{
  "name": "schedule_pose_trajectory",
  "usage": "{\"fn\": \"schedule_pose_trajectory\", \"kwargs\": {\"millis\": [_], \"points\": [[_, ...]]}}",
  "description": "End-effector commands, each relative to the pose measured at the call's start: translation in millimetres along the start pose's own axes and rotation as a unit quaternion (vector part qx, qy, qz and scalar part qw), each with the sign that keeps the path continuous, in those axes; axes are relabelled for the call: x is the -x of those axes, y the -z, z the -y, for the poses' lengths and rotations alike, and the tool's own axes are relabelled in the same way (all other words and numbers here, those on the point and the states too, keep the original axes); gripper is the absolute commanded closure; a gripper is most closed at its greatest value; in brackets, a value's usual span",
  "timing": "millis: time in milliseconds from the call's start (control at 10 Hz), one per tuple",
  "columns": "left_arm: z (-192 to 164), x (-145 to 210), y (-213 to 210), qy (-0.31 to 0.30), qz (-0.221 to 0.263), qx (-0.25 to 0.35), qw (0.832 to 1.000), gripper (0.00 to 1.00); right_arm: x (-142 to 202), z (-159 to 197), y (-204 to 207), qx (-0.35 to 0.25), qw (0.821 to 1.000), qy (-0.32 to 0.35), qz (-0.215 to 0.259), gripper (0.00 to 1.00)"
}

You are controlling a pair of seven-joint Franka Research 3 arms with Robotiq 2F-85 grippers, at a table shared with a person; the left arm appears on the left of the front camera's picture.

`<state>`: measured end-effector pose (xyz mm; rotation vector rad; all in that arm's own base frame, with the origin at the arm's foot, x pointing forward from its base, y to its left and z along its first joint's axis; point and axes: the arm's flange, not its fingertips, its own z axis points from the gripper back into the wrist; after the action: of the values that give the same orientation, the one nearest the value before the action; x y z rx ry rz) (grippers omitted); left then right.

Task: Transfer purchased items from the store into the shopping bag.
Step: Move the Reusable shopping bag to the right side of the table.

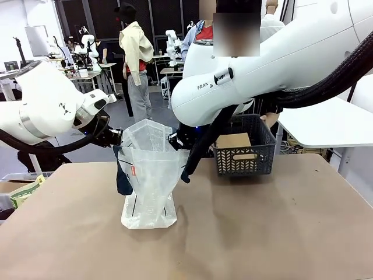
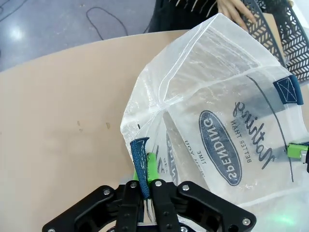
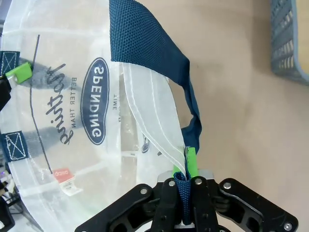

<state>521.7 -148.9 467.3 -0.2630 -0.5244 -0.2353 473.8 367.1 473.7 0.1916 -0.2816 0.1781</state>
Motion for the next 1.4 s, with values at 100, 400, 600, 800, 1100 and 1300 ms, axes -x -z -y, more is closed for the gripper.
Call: {"fn": "schedule_pose_trajectory", "kwargs": {"millis": [100, 400, 600, 800, 1100, 1300], "points": [[-0.7, 2.6, -3.1, 0.000, 0.001, -0.001, 1.000, 1.00, 0.8, 0.0, -0.3, -0.003, 1.000, 0.001, -0.002, 1.00], [-0.7, 2.6, -3.1, 0.000, 0.001, -0.001, 1.000, 1.00, 0.8, 0.0, -0.3, -0.003, 1.000, 0.001, -0.002, 1.00], [-0.7, 2.6, -3.1, 0.000, 0.001, -0.001, 1.000, 1.00, 0.8, 0.0, -0.3, -0.003, 1.000, 0.001, -0.002, 1.00], [-0.7, 2.6, -3.1, 0.000, 0.001, -0.001, 1.000, 1.00, 0.8, 0.0, -0.3, -0.003, 1.000, 0.001, -0.002, 1.00], [-0.7, 2.6, -3.1, 0.000, 0.001, -0.001, 1.000, 1.00, 0.8, 0.0, -0.3, -0.003, 1.000, 0.001, -0.002, 1.00], [-0.7, 2.6, -3.1, 0.000, 0.001, -0.001, 1.000, 1.00, 0.8, 0.0, -0.3, -0.003, 1.000, 0.001, -0.002, 1.00]]}}
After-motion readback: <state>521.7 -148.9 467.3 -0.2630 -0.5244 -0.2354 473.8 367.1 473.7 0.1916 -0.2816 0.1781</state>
